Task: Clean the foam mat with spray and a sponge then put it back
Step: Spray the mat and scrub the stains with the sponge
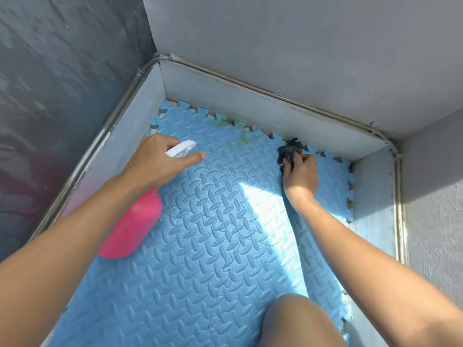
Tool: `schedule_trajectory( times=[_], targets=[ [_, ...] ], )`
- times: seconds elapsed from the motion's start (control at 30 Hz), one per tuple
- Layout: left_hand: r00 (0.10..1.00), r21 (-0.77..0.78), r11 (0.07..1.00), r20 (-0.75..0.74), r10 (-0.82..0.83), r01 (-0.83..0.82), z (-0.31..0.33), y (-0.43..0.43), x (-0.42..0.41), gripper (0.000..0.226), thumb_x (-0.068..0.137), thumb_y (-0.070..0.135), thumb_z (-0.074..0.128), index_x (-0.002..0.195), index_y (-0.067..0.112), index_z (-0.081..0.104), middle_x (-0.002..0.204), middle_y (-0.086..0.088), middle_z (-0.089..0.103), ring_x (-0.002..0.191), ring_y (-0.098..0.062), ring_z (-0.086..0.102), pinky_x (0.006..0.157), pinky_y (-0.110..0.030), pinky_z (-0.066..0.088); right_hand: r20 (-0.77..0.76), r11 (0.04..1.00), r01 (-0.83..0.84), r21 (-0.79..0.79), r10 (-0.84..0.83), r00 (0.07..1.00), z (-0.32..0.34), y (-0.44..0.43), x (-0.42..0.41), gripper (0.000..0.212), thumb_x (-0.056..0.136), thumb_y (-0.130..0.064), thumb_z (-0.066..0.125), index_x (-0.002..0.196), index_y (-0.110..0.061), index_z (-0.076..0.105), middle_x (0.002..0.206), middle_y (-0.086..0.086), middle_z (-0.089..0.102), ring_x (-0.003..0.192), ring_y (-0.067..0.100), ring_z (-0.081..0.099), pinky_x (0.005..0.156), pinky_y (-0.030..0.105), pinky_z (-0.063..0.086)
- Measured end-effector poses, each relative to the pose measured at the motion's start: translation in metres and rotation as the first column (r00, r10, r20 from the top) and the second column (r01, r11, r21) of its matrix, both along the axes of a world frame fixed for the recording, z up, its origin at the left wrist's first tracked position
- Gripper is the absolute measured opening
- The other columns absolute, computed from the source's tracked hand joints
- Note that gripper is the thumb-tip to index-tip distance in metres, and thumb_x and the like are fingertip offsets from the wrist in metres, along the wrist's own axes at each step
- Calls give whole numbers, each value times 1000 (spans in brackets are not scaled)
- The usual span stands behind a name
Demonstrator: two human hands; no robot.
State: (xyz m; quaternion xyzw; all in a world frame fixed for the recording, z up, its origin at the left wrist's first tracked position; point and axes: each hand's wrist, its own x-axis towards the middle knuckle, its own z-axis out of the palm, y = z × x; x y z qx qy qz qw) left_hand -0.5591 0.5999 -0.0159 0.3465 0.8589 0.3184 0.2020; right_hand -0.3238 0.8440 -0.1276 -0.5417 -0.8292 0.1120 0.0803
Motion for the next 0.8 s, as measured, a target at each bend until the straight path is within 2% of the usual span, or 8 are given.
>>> schedule_trajectory(
  times=[0.13,0.2,0.3,0.37,0.47,0.6,0.67,0.8],
  targets=[
    [997,40,998,-62,48,-46,2,-3,3,70,81,58,75,54,-1,50,49,-16,41,51,-24,38,52,-34,35,-11,1000,-19,-8,19,1000,1,0,3,32,103,-36,48,121,-12,60,122,13,49,109,32,52,68,33,40],
    [1000,45,999,-19,17,-16,5,-3,5,65,80,57,79,59,1,52,53,-13,43,53,-19,37,54,-33,32,-20,999,-39,-14,39,999,3,3,2,32,103,-36,49,119,-12,61,122,14,49,110,33,52,70,33,41],
    [997,18,999,59,-46,45,6,-8,2,63,77,65,77,65,6,58,52,2,52,49,-11,39,56,-31,35,-52,989,-143,-30,142,989,5,1,-14,31,101,-36,52,117,-12,63,123,14,50,111,35,52,73,36,45],
    [1000,30,999,11,24,-24,5,-15,-4,66,78,69,70,61,6,64,50,-4,63,46,-13,47,57,-34,44,-90,966,-259,-16,256,962,4,-7,-42,30,100,-35,55,119,-13,64,123,15,52,114,35,51,75,37,46],
    [979,94,975,-7,202,-201,4,-23,-10,74,75,73,65,60,1,63,52,-19,63,45,-22,50,57,-42,51,-132,931,-364,13,362,923,1,-19,-110,31,99,-32,55,119,-10,65,125,17,55,118,38,50,86,41,47],
    [985,120,979,-30,169,-164,0,-26,-10,68,75,71,64,62,5,69,54,-10,66,47,-21,53,64,-35,46,-140,883,-469,1,464,875,2,-44,-205,34,98,-36,54,118,-12,68,123,14,55,116,36,51,92,42,48],
    [987,115,983,-58,149,-142,-3,-26,-9,72,75,72,62,68,1,69,59,-16,66,56,-32,55,70,-37,44,-133,844,-537,-13,531,837,6,-58,-234,36,100,-38,52,121,-13,66,127,14,52,118,34,48,92,41,47],
    [985,94,985,-78,152,-145,-5,-19,-12,72,75,70,63,71,-2,67,67,-26,62,66,-41,55,64,-41,47,-107,780,-625,-34,619,778,10,-53,-233,35,101,-39,52,126,-18,64,128,9,49,120,31,46,92,41,48]
  ],
)
